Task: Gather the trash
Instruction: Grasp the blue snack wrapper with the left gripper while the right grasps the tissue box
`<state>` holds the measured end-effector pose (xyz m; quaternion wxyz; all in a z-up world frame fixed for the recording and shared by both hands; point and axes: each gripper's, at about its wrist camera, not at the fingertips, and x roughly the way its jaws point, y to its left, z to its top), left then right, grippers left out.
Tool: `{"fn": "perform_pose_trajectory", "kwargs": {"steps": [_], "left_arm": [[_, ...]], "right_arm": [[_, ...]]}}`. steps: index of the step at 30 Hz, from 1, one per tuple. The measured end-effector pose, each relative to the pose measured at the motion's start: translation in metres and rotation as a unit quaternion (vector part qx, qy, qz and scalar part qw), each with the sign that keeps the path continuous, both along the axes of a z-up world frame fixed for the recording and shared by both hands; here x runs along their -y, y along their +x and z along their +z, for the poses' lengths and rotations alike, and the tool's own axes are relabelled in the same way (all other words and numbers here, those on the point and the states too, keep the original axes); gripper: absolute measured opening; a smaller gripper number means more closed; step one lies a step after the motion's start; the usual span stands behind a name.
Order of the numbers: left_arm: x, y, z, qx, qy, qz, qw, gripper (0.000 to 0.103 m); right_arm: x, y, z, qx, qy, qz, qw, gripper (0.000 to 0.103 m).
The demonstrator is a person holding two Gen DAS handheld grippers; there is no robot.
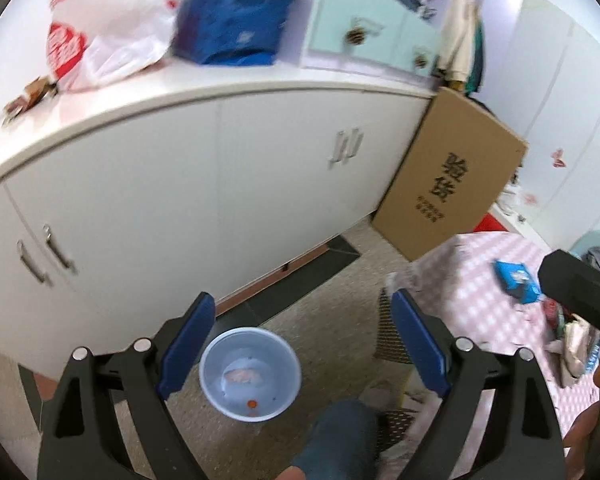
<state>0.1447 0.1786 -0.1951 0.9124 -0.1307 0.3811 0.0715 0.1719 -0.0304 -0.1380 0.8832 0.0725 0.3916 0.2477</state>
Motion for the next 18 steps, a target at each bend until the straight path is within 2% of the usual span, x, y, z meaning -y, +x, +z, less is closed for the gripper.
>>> {"fn": "perform_pose_trajectory", "kwargs": {"steps": [5,10,18], "left_arm": [[0.041,0.001,0.021,0.025,0.007,-0.044,0.9987,0.088],[0.089,0.005,0.038,0.047,0.020,-0.100,0.9937,0.088],[0.157,0.026,0.037,0.056,0.036,-0.181,0.9812,0.088]], "right_arm": [[0.044,-0.014,0.019,0.023,0.015,-0.035,0.999,0.097],[0.097,-0.031,0.032,0.044,0.014,-0.080,0.996,0.097],[0.186,-0.055,0.031,0.051,-0.002,-0.174,0.983,0.097]]}}
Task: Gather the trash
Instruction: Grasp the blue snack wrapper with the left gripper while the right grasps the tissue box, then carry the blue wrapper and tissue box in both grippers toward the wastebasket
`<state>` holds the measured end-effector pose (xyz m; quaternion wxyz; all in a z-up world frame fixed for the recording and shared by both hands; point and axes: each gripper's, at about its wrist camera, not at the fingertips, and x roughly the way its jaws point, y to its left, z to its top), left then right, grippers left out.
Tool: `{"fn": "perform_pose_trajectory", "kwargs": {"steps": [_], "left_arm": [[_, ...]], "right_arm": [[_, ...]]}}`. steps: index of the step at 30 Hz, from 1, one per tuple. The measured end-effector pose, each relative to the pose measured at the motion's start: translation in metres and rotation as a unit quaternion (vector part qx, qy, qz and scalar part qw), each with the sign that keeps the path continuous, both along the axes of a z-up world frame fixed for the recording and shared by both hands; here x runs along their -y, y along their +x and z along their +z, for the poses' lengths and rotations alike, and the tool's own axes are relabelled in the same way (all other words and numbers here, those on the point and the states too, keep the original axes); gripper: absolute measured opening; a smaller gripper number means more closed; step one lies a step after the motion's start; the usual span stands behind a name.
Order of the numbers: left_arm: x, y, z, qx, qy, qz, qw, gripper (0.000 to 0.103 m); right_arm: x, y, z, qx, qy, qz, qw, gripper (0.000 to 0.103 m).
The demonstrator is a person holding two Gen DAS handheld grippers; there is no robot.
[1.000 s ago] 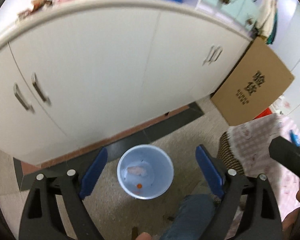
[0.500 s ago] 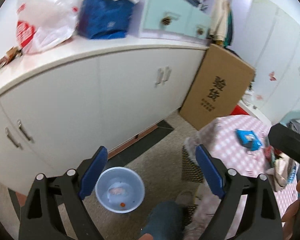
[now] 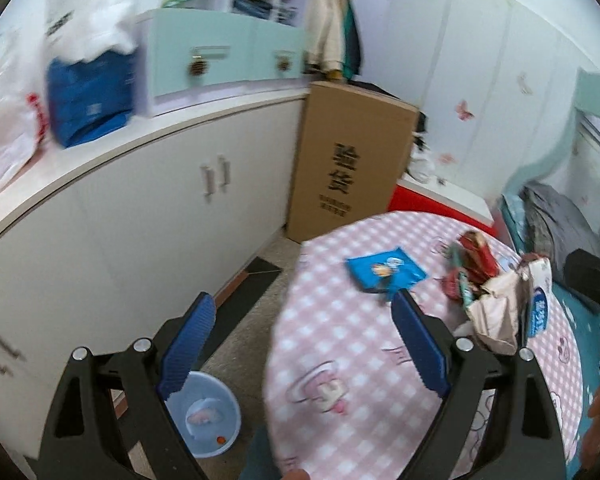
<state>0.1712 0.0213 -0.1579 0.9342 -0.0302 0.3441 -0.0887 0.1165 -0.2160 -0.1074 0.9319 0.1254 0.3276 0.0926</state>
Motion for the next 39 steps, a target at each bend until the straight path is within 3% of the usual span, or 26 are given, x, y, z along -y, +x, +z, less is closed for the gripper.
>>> {"fn": "perform_pose_trajectory", "kwargs": {"steps": [6,14,22,28,32,33,37,38,39], "left_arm": [[0.042,0.027,-0.013,-0.004,0.017,-0.066,0.9977,0.089],[0.090,0.076,-0.050,-0.032,0.067,-0.131,0.9886,0.090],[0.117,0.124,-0.085,-0.064,0.112,-0.159,0.9788,0.090],[0.130,0.146,-0.104,-0.109,0.097,-0.191,0.9707,0.087],[0.135,0.140,-0.101,-0.095,0.097,-0.209,0.9685,0.057],[0.135,0.139,-0.100,-0.097,0.089,-0.212,0.9683,0.047],[0.131,0.136,-0.098,-0.105,0.063,-0.210,0.9701,0.032],[0.129,0.134,-0.098,-0.106,0.057,-0.208,0.9707,0.028],[0.129,0.132,-0.098,-0.106,0.051,-0.208,0.9711,0.024]], "right_arm": [[0.056,-0.013,-0.014,-0.018,-0.008,-0.071,0.997,0.097],[0.118,-0.024,-0.059,-0.075,-0.022,-0.153,0.985,0.097],[0.133,-0.006,-0.092,-0.115,-0.034,-0.156,0.981,0.097],[0.133,0.021,-0.108,-0.128,-0.061,-0.147,0.979,0.097],[0.138,0.029,-0.116,-0.118,-0.048,-0.135,0.983,0.096],[0.141,0.029,-0.116,-0.114,-0.040,-0.135,0.983,0.092],[0.149,0.019,-0.112,-0.099,-0.016,-0.128,0.987,0.085],[0.149,0.016,-0.110,-0.094,-0.016,-0.125,0.987,0.081],[0.150,0.012,-0.106,-0.085,-0.011,-0.118,0.989,0.064]]}}
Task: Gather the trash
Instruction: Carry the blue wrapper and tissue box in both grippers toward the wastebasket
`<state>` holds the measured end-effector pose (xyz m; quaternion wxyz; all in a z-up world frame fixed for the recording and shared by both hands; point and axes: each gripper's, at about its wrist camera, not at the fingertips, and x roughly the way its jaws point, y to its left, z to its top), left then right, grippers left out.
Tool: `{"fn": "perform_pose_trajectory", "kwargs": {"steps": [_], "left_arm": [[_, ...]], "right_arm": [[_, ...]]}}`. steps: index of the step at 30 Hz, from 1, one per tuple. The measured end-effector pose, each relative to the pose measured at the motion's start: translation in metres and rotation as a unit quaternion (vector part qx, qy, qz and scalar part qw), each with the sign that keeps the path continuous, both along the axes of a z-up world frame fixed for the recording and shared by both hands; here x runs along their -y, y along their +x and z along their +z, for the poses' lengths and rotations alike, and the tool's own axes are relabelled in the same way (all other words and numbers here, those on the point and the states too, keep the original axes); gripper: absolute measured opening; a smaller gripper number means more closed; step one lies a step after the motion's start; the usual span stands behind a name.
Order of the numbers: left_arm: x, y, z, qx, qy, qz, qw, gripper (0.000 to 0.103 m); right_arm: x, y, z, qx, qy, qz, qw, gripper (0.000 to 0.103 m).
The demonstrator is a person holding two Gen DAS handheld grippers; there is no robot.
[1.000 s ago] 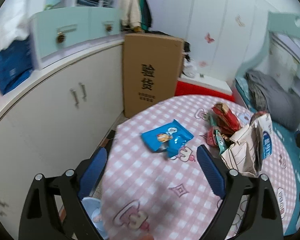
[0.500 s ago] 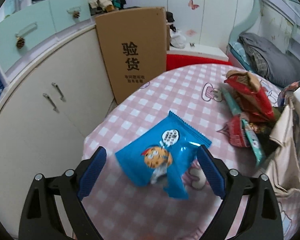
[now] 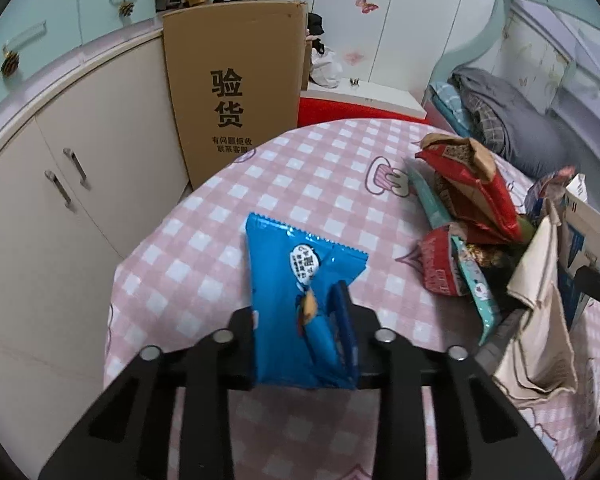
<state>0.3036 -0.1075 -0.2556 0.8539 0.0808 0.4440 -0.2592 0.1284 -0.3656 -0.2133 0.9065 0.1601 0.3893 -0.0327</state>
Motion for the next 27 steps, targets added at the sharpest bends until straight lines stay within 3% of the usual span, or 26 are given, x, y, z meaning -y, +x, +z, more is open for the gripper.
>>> {"fn": "perform_pose_trajectory", "kwargs": {"steps": [1,2,10,14,20,27], "left_arm": [[-0.002,-0.003,0.001,-0.002,-0.008,0.001,1.0000,0.022],[-0.003,-0.007,0.001,-0.002,-0.014,0.002,0.9999,0.020],[-0.007,-0.028,0.006,0.000,-0.037,0.001,0.9993,0.011],[-0.013,-0.037,0.014,0.005,-0.056,0.005,0.9984,0.005],[-0.022,-0.056,0.031,0.024,-0.081,0.008,0.9964,0.005],[-0.039,-0.078,0.053,0.047,-0.100,0.021,0.9937,0.005]], "right_arm": [[0.001,-0.002,0.000,-0.001,0.018,0.008,1.000,0.038],[0.004,-0.003,0.000,-0.005,0.031,0.005,0.999,0.025],[0.001,-0.013,0.002,-0.006,0.023,0.004,1.000,0.025],[0.000,-0.021,0.007,0.007,0.021,0.001,1.000,0.019],[-0.001,-0.036,0.022,0.035,0.025,-0.001,0.999,0.011],[-0.004,-0.051,0.038,0.061,0.034,-0.004,0.998,0.009]]}}
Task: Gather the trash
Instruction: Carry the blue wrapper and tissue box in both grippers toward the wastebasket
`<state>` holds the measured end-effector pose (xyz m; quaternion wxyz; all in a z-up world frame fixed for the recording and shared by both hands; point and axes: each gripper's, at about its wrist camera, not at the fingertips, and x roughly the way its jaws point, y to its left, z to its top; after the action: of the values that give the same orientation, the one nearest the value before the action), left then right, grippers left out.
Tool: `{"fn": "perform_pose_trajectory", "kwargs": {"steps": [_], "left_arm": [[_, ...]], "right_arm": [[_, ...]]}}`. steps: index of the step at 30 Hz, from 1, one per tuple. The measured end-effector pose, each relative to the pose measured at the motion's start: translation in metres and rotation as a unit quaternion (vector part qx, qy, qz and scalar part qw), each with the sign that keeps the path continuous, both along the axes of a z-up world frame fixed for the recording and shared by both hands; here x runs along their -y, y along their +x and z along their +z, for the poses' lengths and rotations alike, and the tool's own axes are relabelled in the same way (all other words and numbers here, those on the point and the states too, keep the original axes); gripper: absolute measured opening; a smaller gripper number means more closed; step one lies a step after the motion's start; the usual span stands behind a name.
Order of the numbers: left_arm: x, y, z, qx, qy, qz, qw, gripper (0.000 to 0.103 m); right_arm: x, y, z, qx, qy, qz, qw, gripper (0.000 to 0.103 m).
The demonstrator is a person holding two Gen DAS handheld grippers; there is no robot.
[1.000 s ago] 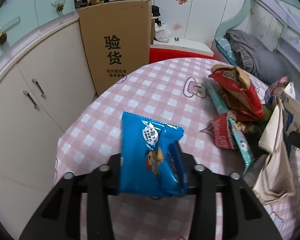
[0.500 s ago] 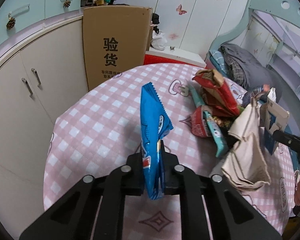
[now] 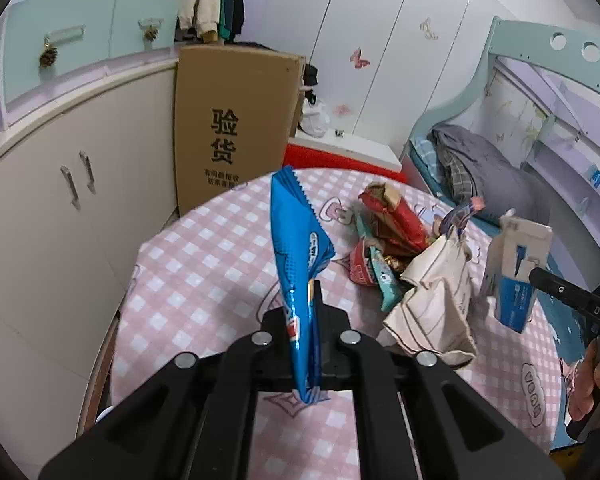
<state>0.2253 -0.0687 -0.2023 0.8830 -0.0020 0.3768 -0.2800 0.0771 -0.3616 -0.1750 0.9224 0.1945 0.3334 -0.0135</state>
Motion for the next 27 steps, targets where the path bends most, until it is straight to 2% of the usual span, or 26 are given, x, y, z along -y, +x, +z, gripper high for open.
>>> {"fn": "perform_pose_trajectory", "kwargs": {"steps": [7,18,24,27], "left_arm": [[-0.022,-0.015,0.019,0.019,-0.016,0.016,0.9996,0.005],[-0.061,-0.035,0.032,0.033,-0.036,0.041,0.9979,0.005],[-0.097,-0.050,0.044,0.047,-0.052,0.078,0.9946,0.005],[-0.128,-0.059,0.050,0.054,-0.056,0.111,0.9907,0.005]], "right_arm": [[-0.006,-0.006,0.010,0.008,0.006,0.005,1.000,0.007],[-0.036,-0.013,0.036,0.032,0.015,0.037,0.999,0.006],[-0.078,-0.006,0.068,0.065,0.020,0.092,0.993,0.006],[-0.107,0.006,0.081,0.079,0.036,0.131,0.988,0.006]]}}
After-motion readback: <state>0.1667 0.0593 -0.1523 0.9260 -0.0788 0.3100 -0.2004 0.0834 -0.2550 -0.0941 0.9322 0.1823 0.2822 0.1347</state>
